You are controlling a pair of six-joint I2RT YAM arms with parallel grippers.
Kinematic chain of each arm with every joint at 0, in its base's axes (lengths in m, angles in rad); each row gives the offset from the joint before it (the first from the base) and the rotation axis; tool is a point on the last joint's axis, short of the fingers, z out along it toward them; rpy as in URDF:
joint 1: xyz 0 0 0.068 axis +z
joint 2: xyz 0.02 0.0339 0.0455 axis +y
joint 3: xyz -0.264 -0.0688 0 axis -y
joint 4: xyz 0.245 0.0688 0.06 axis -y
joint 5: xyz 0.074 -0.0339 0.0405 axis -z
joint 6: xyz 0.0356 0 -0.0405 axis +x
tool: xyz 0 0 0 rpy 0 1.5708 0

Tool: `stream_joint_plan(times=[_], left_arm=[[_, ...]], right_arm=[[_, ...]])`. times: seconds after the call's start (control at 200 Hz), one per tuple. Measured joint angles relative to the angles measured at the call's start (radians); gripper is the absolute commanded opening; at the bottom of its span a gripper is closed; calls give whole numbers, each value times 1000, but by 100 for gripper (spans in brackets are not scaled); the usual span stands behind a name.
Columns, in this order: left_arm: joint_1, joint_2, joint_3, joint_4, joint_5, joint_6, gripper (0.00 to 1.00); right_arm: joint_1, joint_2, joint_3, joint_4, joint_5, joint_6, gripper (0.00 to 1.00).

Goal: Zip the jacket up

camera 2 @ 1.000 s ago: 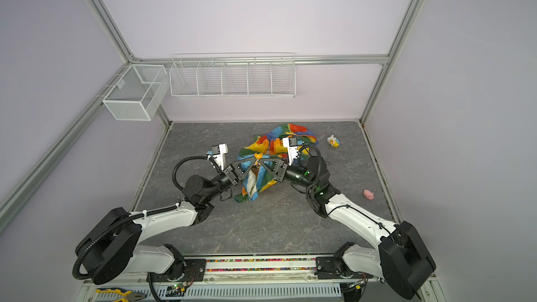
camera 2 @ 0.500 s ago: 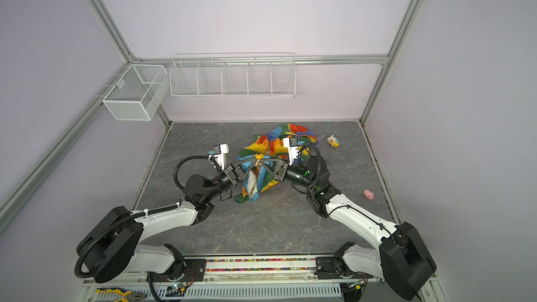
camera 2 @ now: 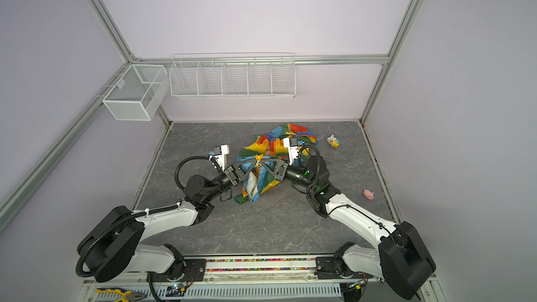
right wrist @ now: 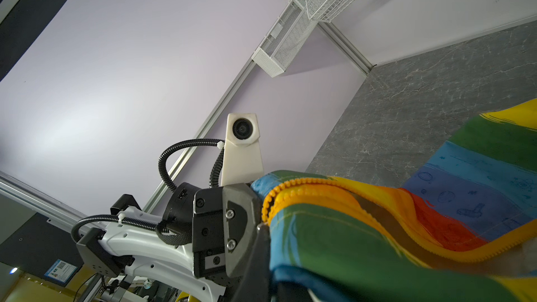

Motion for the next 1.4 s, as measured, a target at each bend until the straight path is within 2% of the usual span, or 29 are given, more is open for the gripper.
stream_joint_plan(times=[0.435,0.575,0.86,1.1,1.4], left_arm=[[2,13,-8,-15,-5,-44,0],[3,-7,-14,-64,-12,-47,16],[0,-19,-43,-150,-26,-53,23],[0,-37,-67,-137,-56,-77,50],[0,-83,-74,-124,-81,-90,53]], right_arm=[[-6,18,-1,-30,1,0,6],[-5,27,-13,-19,13,0,6],[-8,33,-16,30,59,0,6],[-8,33,-17,31,61,0,6],[-8,33,-19,31,61,-1,6]])
